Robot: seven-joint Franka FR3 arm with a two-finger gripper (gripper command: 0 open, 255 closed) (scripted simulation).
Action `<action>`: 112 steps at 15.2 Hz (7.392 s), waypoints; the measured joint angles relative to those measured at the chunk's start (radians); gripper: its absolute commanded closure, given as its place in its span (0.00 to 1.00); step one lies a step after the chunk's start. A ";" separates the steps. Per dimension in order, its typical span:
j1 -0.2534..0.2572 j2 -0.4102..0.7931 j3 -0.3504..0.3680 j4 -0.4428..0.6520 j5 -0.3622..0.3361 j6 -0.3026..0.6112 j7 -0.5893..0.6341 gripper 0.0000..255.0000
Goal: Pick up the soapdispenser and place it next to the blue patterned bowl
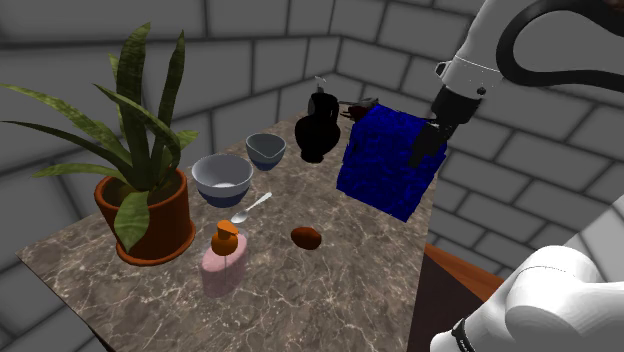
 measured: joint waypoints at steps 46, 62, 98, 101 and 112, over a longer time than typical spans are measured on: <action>0.195 1.045 0.537 0.526 -0.175 0.471 0.798 0.00; 0.195 1.044 0.538 0.529 -0.173 0.467 0.797 1.00; 0.208 1.000 0.558 0.960 -0.132 0.000 0.754 1.00; 0.216 1.016 0.560 1.020 -0.141 -0.046 0.756 1.00; 0.272 1.107 0.566 1.295 -0.194 -0.240 0.770 1.00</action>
